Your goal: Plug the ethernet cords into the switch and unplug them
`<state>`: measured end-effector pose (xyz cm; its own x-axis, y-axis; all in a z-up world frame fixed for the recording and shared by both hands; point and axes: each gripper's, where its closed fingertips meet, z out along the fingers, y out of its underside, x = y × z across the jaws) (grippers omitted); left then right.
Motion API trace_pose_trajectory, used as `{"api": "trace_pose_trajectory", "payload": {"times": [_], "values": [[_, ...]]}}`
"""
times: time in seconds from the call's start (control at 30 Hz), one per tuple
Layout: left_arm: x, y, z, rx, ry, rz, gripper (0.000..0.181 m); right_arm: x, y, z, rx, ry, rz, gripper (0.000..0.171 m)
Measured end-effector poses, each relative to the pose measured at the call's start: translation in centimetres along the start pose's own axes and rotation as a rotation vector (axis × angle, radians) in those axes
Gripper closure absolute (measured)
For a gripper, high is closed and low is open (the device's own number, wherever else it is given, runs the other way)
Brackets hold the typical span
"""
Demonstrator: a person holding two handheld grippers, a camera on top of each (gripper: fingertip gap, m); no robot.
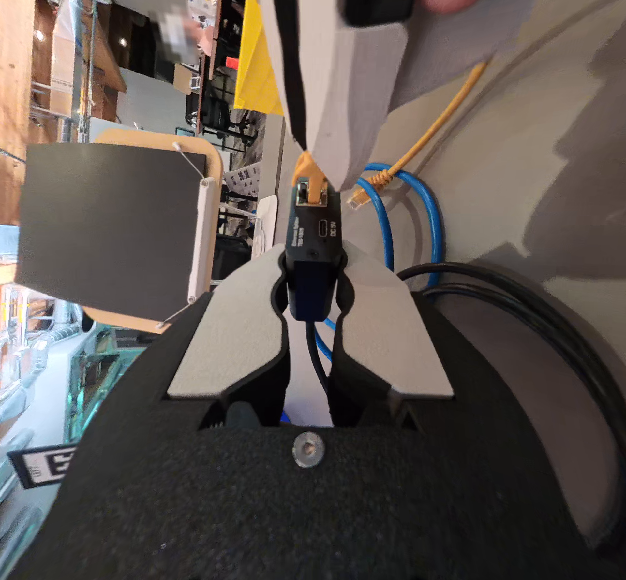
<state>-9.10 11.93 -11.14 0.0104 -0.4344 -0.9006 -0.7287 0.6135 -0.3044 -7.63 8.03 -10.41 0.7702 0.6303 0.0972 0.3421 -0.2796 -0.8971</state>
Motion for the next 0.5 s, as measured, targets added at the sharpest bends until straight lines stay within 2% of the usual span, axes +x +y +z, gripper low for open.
{"api": "trace_pose_trajectory", "payload": {"times": [0.1,0.2,0.33,0.5], "values": [[-0.1,0.4,-0.3,-0.033,0.041,0.012,0.157,0.5,-0.5,-0.6,-0.048,0.101,-0.366,0.146],[0.0,0.5,-0.4,-0.048,0.042,0.026,0.157,0.3,-0.3,-0.5,-0.138,0.097,-0.628,0.145],[0.3,0.3,-0.4,-0.057,0.049,0.045,0.157,0.0,-0.8,-0.1,-0.174,0.095,-0.833,0.149],[0.2,0.3,-0.5,-0.063,0.055,0.036,0.157,0.4,-0.6,0.4,-0.217,0.142,-0.952,0.155]]}}
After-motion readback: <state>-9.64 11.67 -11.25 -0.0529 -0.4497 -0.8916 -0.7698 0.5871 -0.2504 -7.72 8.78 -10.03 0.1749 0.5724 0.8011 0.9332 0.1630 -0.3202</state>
